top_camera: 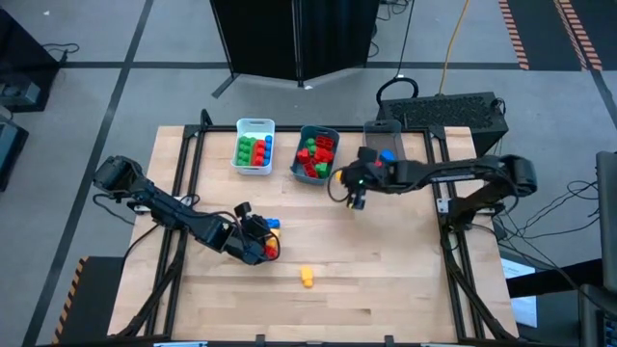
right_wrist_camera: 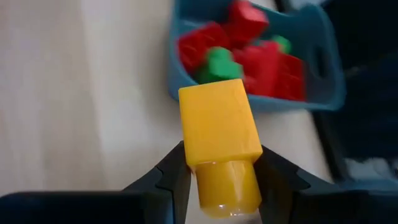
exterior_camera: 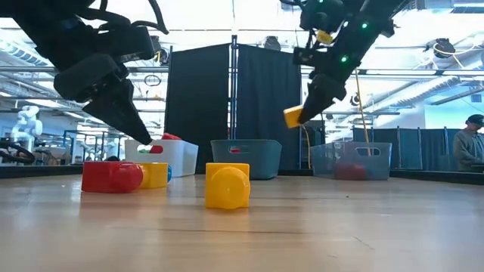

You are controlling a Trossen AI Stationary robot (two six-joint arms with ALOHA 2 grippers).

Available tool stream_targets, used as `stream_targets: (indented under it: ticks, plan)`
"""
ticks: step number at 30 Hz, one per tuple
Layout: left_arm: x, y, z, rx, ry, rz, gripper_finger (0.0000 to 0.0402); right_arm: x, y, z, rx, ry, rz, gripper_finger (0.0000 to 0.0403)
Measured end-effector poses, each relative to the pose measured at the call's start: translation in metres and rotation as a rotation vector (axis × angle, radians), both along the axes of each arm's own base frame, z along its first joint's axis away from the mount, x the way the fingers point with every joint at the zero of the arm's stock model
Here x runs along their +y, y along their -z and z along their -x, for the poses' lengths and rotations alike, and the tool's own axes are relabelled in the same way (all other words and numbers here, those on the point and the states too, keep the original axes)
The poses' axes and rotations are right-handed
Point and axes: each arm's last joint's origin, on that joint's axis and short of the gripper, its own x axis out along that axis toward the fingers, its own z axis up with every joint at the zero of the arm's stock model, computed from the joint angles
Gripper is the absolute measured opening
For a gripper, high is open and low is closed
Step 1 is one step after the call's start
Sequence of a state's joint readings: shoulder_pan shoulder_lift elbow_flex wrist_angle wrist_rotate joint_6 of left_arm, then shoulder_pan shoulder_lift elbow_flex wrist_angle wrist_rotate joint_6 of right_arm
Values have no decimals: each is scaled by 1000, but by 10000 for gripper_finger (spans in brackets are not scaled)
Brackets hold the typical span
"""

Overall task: Sort blocks by size
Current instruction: Put the 1 stud yellow game piece into the black bin, then put the 1 stud blue game piece into the black bin

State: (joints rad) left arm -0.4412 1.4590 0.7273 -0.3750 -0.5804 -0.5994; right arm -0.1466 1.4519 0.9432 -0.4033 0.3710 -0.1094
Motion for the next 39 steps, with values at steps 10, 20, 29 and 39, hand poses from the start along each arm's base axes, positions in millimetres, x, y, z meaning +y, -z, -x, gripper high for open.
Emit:
stream_targets:
  ticks: [10, 20, 29, 39]
  plan:
    - [5, 5, 12, 100, -78, -10, 160, -31, -23, 52, 114, 202, -23, 125]
    - [5, 6, 12, 105, -73, 3, 160, -81, -12, 77, 202, 425, -75, 126]
    - [5, 6, 12, 118, -48, -9, 160, -106, -4, 82, 160, 531, -108, 161]
    - [6, 5, 12, 105, -58, -42, 160, -108, -5, 77, 100, 548, -111, 230]
